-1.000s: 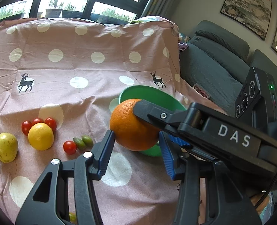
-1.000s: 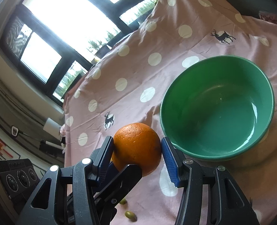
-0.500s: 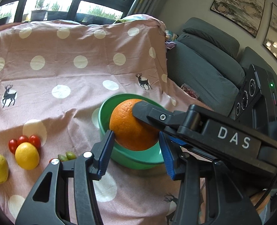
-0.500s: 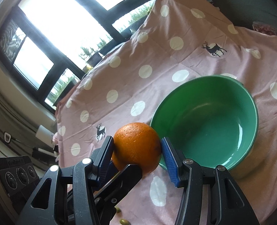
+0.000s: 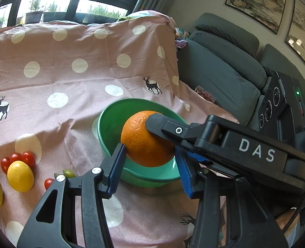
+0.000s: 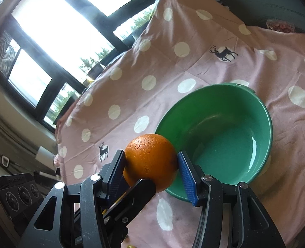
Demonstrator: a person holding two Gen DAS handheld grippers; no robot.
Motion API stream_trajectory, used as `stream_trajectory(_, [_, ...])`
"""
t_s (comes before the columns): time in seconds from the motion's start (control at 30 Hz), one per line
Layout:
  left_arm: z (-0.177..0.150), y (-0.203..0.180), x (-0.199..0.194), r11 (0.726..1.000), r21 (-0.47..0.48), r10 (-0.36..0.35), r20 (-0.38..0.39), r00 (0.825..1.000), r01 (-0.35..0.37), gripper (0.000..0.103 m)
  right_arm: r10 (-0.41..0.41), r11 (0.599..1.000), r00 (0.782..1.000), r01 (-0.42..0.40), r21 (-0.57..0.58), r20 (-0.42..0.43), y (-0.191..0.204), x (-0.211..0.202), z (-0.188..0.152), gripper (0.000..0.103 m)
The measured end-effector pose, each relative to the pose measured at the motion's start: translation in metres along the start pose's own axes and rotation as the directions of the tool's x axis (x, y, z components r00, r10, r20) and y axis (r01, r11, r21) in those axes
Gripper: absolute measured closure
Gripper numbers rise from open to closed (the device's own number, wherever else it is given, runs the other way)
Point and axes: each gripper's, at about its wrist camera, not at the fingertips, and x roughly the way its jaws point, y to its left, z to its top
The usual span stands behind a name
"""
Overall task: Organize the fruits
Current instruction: 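Lift the orange with the right tool and carry it over the green bowl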
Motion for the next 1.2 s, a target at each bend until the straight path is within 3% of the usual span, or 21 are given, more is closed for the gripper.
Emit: stream_trajectory(1.2, [-0.012, -0.002, 0.041, 0.998, -0.018, -0.069, -0.081, 0.994, 0.068, 0.055, -0.093, 0.992, 0.995, 0.095, 0.084, -0.028, -0.036, 0.006, -0.005, 0.048])
